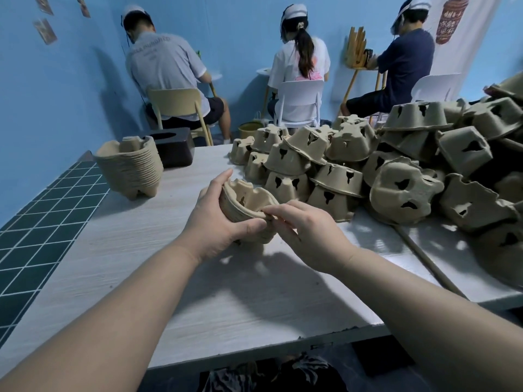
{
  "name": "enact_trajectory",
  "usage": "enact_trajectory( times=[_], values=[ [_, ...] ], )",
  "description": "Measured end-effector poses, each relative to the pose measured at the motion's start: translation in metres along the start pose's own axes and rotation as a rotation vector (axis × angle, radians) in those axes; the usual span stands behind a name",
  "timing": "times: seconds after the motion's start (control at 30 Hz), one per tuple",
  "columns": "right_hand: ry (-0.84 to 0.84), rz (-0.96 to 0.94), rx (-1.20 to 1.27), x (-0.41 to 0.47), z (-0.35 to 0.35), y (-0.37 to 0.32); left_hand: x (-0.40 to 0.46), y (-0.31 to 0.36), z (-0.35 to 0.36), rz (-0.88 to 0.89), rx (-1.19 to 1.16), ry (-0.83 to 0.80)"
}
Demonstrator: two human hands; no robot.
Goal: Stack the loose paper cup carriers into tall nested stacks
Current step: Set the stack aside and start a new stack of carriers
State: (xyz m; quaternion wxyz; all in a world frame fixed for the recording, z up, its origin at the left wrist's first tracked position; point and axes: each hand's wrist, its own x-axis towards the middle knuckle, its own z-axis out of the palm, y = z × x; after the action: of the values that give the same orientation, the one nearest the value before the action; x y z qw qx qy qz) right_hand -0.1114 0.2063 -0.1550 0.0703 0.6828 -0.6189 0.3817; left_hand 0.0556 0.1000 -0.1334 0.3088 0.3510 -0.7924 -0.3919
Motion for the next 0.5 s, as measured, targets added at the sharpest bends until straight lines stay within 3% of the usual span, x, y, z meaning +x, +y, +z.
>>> enact_trajectory(
  times=[0.2,0.33,0.5],
  values=[
    [0.183,0.218,-0.194,0.047,-0.022,0.046,0.023,-0.008,0.004,-0.002,-0.032,0.04],
    [0.087,0.402,-0.258,0.083,-0.036,0.075,0.042,-0.01,0.005,0.005,-0.024,0.025],
    [-0.057,0.473,-0.254,0.116,-0.035,0.101,0.056,-0.013,0.004,-0.008,-0.045,-0.015]
  ],
)
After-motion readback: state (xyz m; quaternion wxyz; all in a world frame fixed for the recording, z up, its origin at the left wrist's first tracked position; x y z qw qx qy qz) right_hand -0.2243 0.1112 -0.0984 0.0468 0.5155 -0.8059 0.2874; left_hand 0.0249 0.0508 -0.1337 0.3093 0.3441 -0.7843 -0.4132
